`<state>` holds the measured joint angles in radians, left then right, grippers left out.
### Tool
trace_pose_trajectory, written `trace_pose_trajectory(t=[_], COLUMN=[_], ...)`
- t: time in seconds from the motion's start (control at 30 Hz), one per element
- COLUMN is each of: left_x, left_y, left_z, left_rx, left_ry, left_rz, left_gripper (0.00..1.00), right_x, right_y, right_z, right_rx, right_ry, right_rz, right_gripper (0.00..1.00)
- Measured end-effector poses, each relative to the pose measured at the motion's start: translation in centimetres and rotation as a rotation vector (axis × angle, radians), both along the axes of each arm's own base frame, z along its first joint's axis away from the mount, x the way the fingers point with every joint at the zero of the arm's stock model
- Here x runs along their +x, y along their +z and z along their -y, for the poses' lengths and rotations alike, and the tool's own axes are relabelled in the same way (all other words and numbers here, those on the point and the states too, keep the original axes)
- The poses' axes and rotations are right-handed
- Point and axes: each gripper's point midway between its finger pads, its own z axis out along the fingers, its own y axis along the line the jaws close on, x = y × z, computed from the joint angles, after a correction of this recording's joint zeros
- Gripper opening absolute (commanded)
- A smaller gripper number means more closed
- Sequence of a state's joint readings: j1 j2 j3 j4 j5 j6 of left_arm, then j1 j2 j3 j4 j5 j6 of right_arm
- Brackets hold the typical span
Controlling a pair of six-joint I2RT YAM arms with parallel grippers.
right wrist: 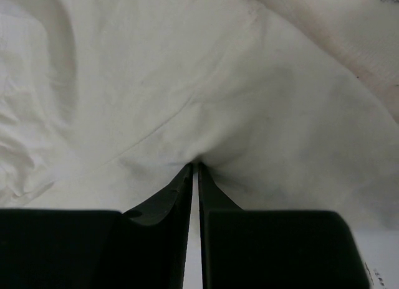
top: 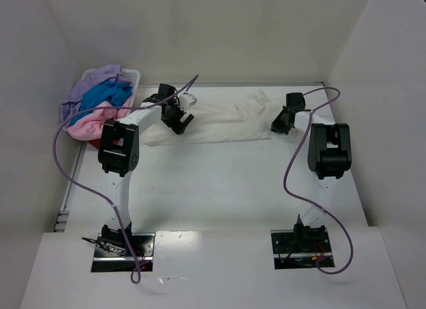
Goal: Fold and stack the t-shirts
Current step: Rotate the tshirt 90 degrees
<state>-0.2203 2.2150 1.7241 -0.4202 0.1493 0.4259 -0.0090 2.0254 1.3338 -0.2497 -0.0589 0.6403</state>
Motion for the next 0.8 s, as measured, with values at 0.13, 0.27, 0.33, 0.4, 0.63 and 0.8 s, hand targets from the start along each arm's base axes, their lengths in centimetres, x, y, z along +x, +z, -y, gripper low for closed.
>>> trace_pose_trajectory(t=[0.13,0.27,0.33,0.4,0.63,0.8], left_x=[0.2,0.1,-0.2,-0.7,-3.9,-7.5], left_y=[-0.3,-0.4,-0.5,-0.6,-1.1,-1.1], left_z=[-0.3,-0.3,-0.2,0.1,1.8,5.6], left_rx=[0.023,0.026,0.024,0.013,0.006,0.042], left_ry=[-0.003,-0.003,-0.006,-0.019,-0.088,-0.163], left_rz=[-0.017,-0.036,-0.049,-0.071,-0.178,-0.258], left_gripper=[0.99,0.99,0.99,0.99,0.99,0.99], right_x=[0.8,1.7,2.2,3.0,5.1,5.5], right_y=[0.0,0.1,0.3,0.6,1.1,1.8], right_z=[0.6,1.8,2.8,3.8,5.4,5.3], right_rx=[-0.01,-0.008,-0.007,-0.018,-0.04,-0.039], right_ry=[-0.007,-0.028,-0.043,-0.054,-0.069,-0.058], right_rz=[-0.005,-0.003,-0.003,0.005,0.031,0.043], right_gripper=[0.12,0.12,0.12,0.12,0.12,0.12])
